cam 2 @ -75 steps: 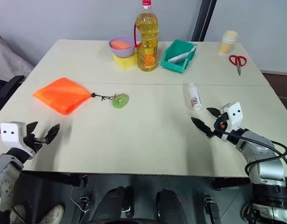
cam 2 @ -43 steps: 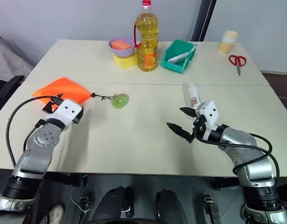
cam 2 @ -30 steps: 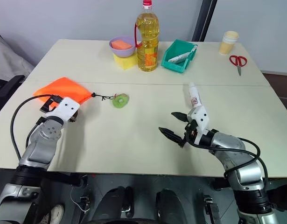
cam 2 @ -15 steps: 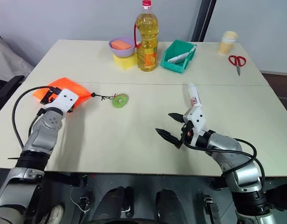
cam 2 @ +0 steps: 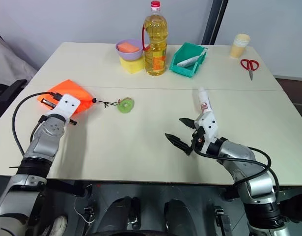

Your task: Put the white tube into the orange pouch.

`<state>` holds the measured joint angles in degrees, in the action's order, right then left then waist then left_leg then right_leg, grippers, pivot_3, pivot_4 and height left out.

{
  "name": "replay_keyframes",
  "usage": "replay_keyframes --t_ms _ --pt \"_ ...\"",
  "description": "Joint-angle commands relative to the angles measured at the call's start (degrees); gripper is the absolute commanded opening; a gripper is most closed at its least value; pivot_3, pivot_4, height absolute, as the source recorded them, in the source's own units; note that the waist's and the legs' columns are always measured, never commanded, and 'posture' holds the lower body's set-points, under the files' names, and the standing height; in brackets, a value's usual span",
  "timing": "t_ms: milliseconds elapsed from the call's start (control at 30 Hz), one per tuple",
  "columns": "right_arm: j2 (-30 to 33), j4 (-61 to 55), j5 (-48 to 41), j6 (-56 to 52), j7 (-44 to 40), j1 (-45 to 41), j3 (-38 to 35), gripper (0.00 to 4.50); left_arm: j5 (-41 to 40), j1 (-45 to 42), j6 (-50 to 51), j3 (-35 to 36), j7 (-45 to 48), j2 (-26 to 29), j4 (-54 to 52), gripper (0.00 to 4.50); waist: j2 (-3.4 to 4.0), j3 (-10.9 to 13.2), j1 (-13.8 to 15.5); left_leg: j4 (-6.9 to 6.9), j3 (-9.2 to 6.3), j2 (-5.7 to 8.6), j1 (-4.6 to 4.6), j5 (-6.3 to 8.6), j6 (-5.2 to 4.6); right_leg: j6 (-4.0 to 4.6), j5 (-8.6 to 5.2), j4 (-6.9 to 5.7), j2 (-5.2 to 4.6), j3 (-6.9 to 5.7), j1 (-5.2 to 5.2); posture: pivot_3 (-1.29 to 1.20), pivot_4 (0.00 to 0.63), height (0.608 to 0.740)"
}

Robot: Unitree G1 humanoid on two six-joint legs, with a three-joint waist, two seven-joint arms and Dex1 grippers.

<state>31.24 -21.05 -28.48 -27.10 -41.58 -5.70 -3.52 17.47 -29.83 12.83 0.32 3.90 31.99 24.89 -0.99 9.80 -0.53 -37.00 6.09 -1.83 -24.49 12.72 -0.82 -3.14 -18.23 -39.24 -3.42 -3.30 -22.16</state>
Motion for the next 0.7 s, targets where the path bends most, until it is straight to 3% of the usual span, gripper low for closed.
replay_keyframes --t_ms 33,533,700 --pt "-0.28 -2.25 -1.01 1.0 0.21 -1.01 -1.22 4.5 -3.61 -0.41 -2.9 -0.32 3.64 -2.56 -6.77 0.06 0.0 0.0 0.22 -0.01 0.0 0.0 -0.01 0.0 -0.01 0.0 0.0 0.0 -0.01 0.0 0.0 0.0 0.15 0.737" --pt "0.13 0.64 0.51 3.66 1.4 -0.81 -3.9 4.5 -6.8 -1.19 6.91 -12.99 14.07 -20.68 -23.83 0.06 -0.01 0.01 1.24 -0.14 0.01 0.03 -0.08 0.05 -0.1 0.0 0.0 0.02 -0.01 0.0 0.03 0.0 0.15 0.737" --pt "0.47 5.76 2.52 6.78 3.11 -2.2 -7.1 4.5 -7.92 -0.63 10.91 -15.65 16.58 -24.0 -30.69 0.06 -0.01 0.01 1.13 -0.13 0.01 0.03 -0.07 0.05 -0.1 0.0 0.0 0.01 0.02 0.0 0.03 0.0 0.15 0.737"
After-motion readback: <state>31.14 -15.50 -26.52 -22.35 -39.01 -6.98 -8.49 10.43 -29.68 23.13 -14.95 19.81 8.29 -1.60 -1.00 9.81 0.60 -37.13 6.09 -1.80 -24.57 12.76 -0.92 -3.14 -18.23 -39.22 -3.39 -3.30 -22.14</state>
